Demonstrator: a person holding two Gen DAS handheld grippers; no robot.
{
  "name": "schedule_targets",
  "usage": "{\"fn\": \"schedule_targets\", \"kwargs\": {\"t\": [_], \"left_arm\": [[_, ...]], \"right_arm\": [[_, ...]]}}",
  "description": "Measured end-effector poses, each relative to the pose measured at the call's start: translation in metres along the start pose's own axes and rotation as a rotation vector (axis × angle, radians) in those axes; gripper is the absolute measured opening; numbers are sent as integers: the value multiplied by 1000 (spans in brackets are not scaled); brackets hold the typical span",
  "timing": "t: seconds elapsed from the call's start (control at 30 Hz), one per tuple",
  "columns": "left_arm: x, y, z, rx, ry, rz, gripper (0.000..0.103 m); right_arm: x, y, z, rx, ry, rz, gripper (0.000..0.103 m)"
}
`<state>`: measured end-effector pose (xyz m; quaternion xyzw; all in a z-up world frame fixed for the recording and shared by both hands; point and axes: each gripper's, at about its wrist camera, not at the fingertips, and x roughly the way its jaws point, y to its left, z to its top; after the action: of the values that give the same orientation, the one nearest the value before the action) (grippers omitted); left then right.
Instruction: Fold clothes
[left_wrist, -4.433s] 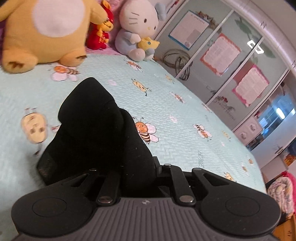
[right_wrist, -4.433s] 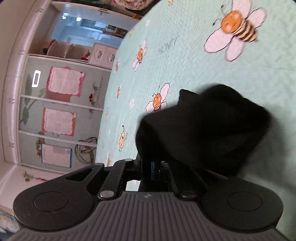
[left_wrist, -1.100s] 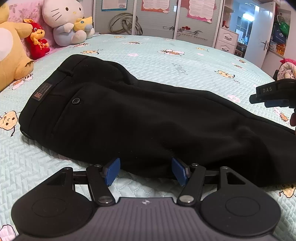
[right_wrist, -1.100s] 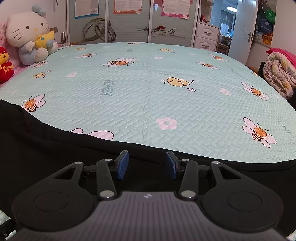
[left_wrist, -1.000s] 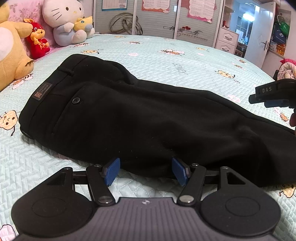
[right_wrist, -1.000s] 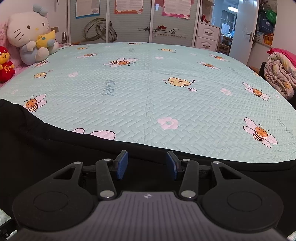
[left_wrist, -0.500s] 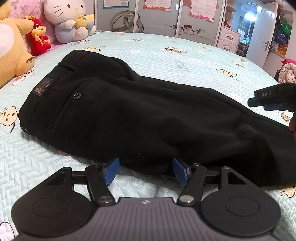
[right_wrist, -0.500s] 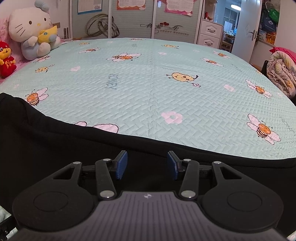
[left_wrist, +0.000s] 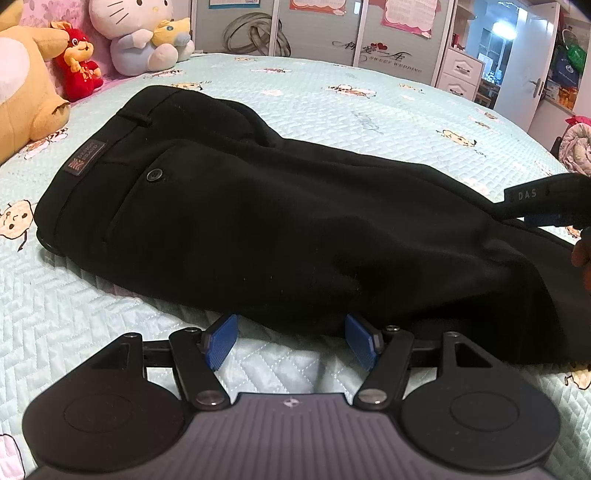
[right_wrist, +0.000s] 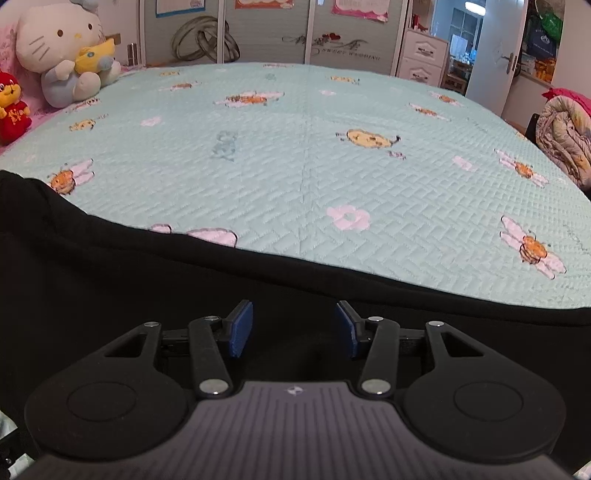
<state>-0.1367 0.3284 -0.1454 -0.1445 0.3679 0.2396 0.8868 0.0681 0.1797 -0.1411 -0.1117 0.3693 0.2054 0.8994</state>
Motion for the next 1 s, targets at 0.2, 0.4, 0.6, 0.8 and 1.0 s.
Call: {"fn": "schedule_targets", "kwargs": {"t": [0.2,0.4,0.6,0.8,1.0], "left_arm": [[5,1,-2,-1,16,1,68],[11,0,-5,3,38,-2,69],[10,1,-4,3,38,0,69],[-2,15,1,-25,6,12,69],[-15,50,19,-112,-72,65,69]], "right_arm": [[17,-3,-6,7,38,-10,50],[37,-9,-7,3,28,-26,51],[56,-16,-8,-2,15,-43,65],[44,-48,11,150,-25,-1,50],[-5,-16,-23,41,-78,236,49]]}}
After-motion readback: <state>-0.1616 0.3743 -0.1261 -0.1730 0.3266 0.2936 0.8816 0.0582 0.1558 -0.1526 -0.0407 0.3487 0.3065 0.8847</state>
